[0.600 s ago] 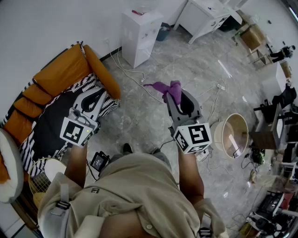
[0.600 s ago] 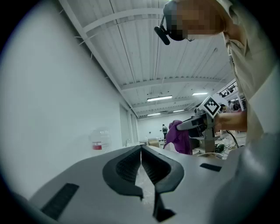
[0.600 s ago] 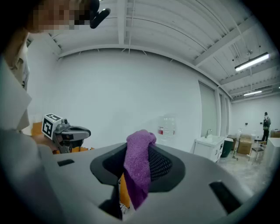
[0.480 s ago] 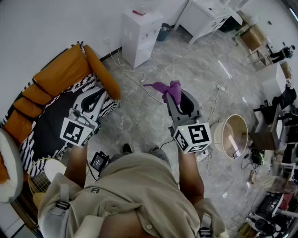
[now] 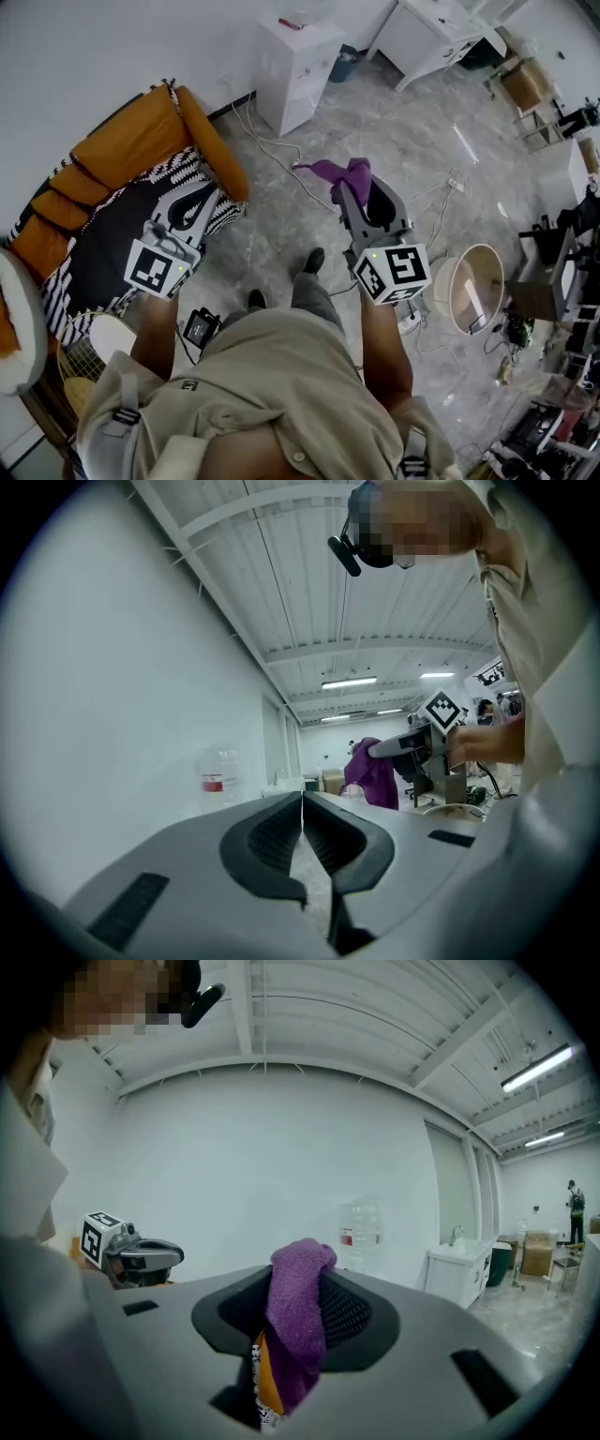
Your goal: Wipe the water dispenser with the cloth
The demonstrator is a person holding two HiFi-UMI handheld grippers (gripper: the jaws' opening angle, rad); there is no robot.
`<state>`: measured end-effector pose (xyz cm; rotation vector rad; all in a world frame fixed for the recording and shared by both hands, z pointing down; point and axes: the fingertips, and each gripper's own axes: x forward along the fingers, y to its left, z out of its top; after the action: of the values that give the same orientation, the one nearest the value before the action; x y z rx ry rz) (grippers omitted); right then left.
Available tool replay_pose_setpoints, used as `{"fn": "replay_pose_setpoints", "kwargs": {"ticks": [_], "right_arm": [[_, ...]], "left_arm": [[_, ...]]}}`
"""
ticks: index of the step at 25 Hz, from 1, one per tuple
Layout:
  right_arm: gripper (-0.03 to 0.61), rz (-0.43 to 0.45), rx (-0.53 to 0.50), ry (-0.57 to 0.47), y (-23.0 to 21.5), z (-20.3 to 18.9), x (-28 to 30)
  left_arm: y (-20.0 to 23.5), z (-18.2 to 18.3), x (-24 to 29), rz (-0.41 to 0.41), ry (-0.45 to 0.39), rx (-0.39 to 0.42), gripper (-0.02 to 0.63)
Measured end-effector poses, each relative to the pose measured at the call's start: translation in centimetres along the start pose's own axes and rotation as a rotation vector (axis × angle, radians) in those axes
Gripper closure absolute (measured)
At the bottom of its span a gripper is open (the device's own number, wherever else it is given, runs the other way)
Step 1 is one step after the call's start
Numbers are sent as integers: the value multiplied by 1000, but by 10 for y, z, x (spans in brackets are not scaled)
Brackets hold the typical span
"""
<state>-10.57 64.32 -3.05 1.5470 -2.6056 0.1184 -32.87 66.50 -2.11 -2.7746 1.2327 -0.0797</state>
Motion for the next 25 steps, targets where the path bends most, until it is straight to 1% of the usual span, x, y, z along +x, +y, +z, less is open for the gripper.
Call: {"fn": "replay_pose_setpoints", "kwargs": {"ticks": [2,6,9,13,14,17,18,22,25], "right_arm": [[433,13,19,-6,-16,-2,13],[433,68,45,-12,-48,-8,45],[433,105,58,-7,-78,-8,70],[433,153,74,2,-123,-6,96],[433,163,77,5,-135,-6,103],[433,186,87,8,-167,-8,124],[433,194,91,10,-176,-10,130],[433,220,108,27,-209,-17,155],[433,232,116,28,-228,-19,169]], "left_arm": [[2,-7,10,17,33,-3,592],[11,-9,42,68,34,9,592],[15,-10,75,100,52,5,592],[13,0,126,127,59,16,592],[12,-1,138,135,68,12,592],[12,-17,168,149,151,-9,592],[12,-20,178,153,164,-9,593],[17,-16,216,179,153,5,594],[21,-23,232,194,193,2,594]]}}
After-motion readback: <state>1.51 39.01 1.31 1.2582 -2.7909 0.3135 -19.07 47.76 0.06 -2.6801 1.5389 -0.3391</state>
